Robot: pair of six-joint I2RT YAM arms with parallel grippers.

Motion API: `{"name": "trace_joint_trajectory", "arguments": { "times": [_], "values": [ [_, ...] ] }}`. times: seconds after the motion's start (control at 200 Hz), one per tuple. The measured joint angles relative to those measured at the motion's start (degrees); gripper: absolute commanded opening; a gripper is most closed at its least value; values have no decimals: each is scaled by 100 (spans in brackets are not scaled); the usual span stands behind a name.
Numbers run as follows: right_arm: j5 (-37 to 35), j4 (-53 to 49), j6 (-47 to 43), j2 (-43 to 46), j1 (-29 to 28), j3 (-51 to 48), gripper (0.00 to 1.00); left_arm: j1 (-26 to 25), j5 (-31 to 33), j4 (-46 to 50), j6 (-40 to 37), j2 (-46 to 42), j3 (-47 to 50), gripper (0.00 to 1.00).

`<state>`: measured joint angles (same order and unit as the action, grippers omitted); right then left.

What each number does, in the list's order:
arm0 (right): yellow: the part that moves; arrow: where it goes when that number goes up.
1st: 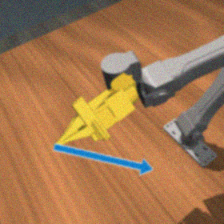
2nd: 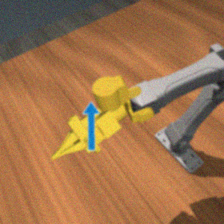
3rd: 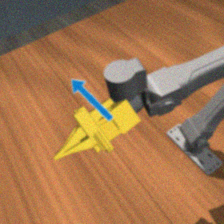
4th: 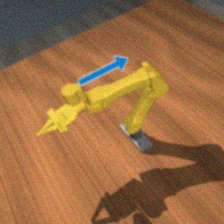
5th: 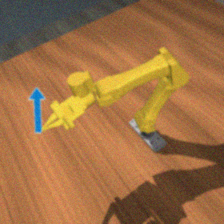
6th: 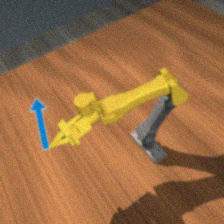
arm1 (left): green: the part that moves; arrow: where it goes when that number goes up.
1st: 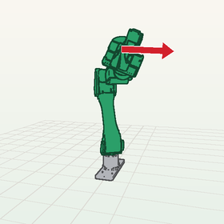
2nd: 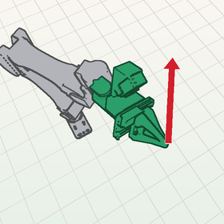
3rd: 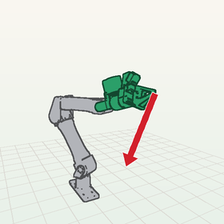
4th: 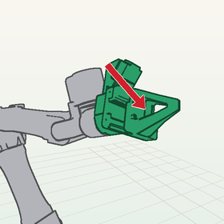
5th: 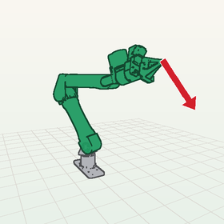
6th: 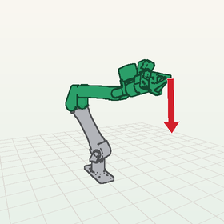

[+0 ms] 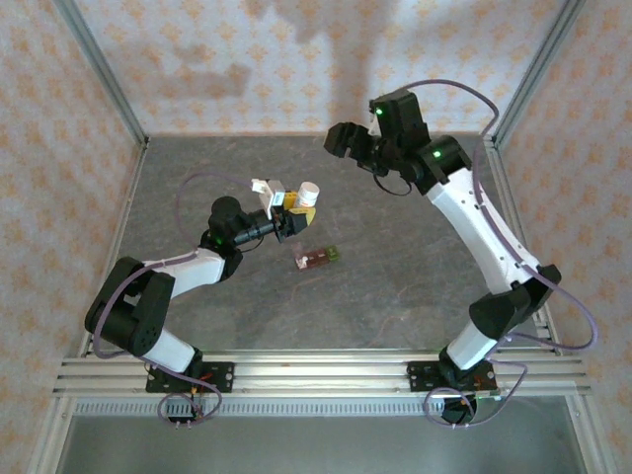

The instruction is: Sort the pills into containers

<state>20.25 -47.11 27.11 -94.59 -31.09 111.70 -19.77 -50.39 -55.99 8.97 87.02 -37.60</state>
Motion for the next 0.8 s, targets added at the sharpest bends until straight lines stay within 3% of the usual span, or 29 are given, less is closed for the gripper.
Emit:
{"name": "trace_joint_trajectory", "arguments": {
  "times": [0.28,0.511,0.801],
  "values": [
    [706,-337,-522,-883,-179,101,74,0,0,7,-2,-26,-17,0],
    [826,-374,-590,-951,-426,103,69,0,0,9,-2,-44,-20,0],
    [831,-380,-643,-951,-487,103,56,0,0,11,-2,-44,-20,0]
  ]
}}
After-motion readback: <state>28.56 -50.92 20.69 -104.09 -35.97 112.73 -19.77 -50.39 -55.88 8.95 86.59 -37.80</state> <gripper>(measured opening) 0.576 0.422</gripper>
